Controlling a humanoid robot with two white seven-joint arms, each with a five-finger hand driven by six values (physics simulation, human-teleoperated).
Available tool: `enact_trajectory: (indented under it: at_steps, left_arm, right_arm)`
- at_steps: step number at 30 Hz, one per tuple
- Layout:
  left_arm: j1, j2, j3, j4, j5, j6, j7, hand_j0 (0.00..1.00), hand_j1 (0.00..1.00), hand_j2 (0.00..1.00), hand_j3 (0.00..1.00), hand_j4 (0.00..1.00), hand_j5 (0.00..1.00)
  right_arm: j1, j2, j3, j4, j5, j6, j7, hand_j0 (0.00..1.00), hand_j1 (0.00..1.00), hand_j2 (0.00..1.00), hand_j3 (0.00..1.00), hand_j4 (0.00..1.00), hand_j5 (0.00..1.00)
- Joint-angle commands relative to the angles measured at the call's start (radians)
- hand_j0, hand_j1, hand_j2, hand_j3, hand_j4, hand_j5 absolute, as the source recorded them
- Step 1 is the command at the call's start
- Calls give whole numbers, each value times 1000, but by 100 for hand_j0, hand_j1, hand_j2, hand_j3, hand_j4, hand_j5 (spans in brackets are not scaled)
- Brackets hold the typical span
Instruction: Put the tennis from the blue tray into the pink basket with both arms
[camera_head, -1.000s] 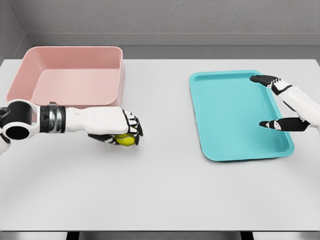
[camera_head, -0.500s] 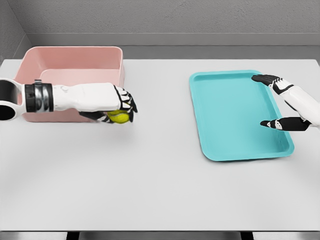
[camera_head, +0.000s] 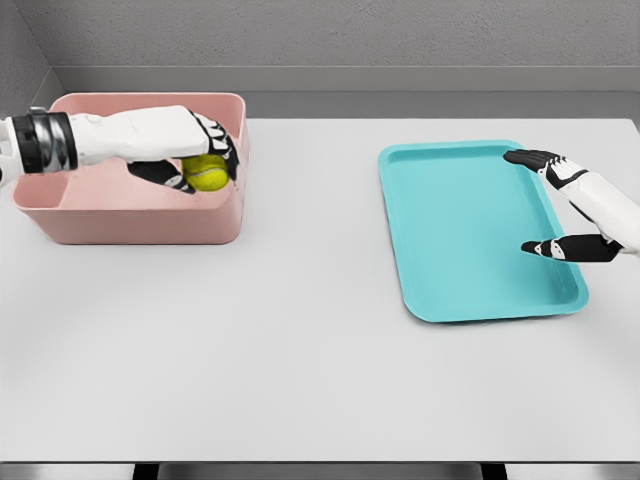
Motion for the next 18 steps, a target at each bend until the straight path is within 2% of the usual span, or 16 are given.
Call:
enact_trajectory:
  at_steps: [1,7,9,10,11,12,18]
  left_arm:
    - [-2,-25,3,77,14,2,1,56,56,56,56,56,56]
    - [-20,-63,41,258,16,2,1,58,58,58,58,58,58]
    - [-20,-63,49,281,16,2,1,60,60,60,60,60,60]
    - [-18,-62,49,292,16,2,1,63,63,63,63,63,63]
    - [-17,-62,50,293,17,2,4,76,76,76,76,76,76]
    - [-14,-62,59,293,26,2,11,99,99,99,99,99,99]
    - [-9,-45,61,287,40,2,11,100,100,100,100,100,100]
  right_arm:
    - [0,-1,0,-1,-8,3,0,100,100,100,100,100,100]
    - [0,-1,0,1,-8,3,0,100,100,100,100,100,100]
    - [0,-1,0,1,-8,3,0,100,100,100,100,100,100]
    - [0,-1,0,1,-8,3,0,100,100,100,100,100,100]
    - [0,-1,0,1,-8,3,0,100,100,100,100,100,100]
    - [0,-1,0,1,-8,3,0,100,100,100,100,100,100]
    - [0,-1,0,1,-8,3,0,100,100,100,100,100,100]
